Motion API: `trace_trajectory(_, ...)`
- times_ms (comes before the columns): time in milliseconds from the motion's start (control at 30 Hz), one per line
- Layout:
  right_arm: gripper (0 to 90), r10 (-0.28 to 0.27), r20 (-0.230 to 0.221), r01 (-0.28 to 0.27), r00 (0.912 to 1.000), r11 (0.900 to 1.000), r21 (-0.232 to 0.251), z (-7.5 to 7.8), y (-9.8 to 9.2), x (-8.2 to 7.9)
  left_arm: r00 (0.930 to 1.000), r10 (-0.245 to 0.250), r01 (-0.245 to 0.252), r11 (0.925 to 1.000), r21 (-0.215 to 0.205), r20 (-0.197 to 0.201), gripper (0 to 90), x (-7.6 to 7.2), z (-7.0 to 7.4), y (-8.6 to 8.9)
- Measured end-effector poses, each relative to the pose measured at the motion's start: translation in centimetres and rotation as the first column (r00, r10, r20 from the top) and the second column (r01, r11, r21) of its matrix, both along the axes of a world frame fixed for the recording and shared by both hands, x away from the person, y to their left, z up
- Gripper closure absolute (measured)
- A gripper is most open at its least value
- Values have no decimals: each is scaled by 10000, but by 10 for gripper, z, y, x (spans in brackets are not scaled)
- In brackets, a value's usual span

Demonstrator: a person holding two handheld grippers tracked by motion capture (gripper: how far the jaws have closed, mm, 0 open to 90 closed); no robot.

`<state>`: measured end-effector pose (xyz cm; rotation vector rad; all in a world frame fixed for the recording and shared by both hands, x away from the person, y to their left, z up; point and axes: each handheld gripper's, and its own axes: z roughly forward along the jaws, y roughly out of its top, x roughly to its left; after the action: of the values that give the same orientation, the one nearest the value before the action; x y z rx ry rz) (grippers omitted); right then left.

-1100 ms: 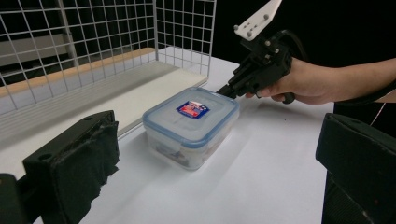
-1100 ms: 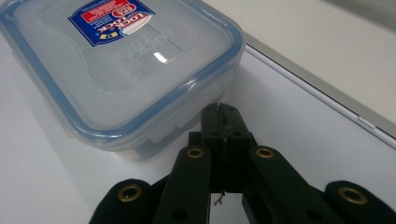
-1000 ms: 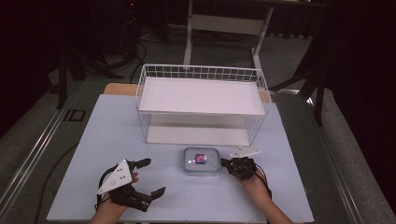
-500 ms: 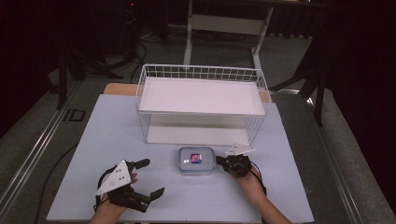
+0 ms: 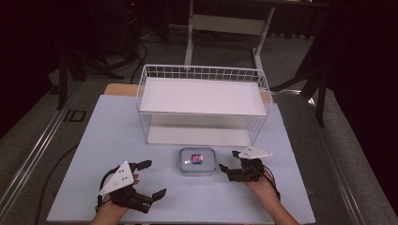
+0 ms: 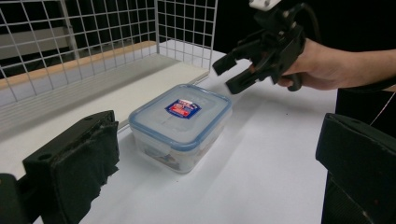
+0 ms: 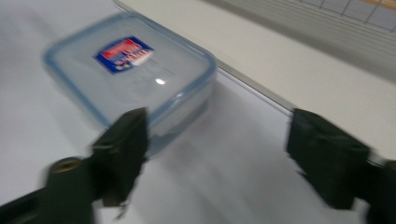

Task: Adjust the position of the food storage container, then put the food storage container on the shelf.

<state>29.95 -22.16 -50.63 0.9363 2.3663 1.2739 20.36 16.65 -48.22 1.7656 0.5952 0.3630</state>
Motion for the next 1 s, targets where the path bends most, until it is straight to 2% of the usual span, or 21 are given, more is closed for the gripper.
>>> trace_trajectory(67,138,7,17,-7,10000,10000,79,1,-1,-2,10000,18,-18,10000,23,-64,5,1,-1,0)
trace_trajectory(100,138,2,52,-4,10000,9992,401,6,-4,-6,9999,11,-11,10000,28,-110,5,2,-1,0)
trace_trajectory(167,141,-69,219,54,9997,9975,706,11,-6,-11,9998,15,-13,10000,90,-203,5,3,-2,-1)
trace_trajectory(233,143,-12,443,-22,9990,9972,751,17,-6,-16,9995,116,-111,9998,159,-298,5,5,-3,-1)
trace_trajectory(300,141,-163,870,91,9961,9966,823,24,-7,-22,9990,161,-156,9998,120,-425,5,8,-4,-2)
trace_trajectory(367,138,-360,1609,245,9863,9970,730,30,-7,-29,9979,124,-117,9999,113,-642,5,11,-2,-4)
trace_trajectory(400,150,-293,1778,156,9836,9968,783,34,-7,-32,9975,77,-63,9998,191,-709,5,13,-1,-5)
trace_trajectory(467,155,29,1692,-137,9856,9979,631,40,-7,-35,9962,-99,131,9992,375,-865,5,16,1,-9)
trace_trajectory(500,200,84,1853,-215,9826,9974,687,42,-7,-38,9955,-191,234,9987,455,-930,5,17,2,-10)
trace_trajectory(533,199,119,1943,-254,9809,9974,670,43,-7,-39,9951,-275,322,9983,480,-946,5,18,2,-12)
trace_trajectory(567,200,174,1991,-329,9798,9967,746,44,-7,-40,9945,-347,397,9980,490,-990,5,19,3,-14)
trace_trajectory(633,204,234,1725,-429,9847,9930,1103,46,-7,-41,9937,-432,520,9952,835,-1033,5,24,7,-19)
trace_trajectory(733,213,95,1700,-182,9854,9986,495,48,-4,-39,9935,-351,449,9950,892,-1081,5,32,14,-23)
trace_trajectory(767,199,75,1678,-146,9858,9990,415,48,-3,-39,9924,-288,396,9953,886,-1196,5,35,16,-25)
trace_trajectory(867,195,32,1723,-82,9850,9996,283,45,0,-38,9935,-155,260,9954,925,-1128,5,43,24,-29)
trace_trajectory(900,194,21,1710,-61,9853,9997,230,45,1,-37,9911,-134,261,9951,953,-1321,5,46,26,-30)
trace_trajectory(933,194,101,1651,-135,9862,9997,196,45,2,-36,9870,-182,313,9963,804,-1594,5,49,27,-31)
trace_trajectory(1000,194,163,1317,-222,9912,9988,434,46,2,-31,9794,-223,335,9980,527,-2008,5,55,28,-33)
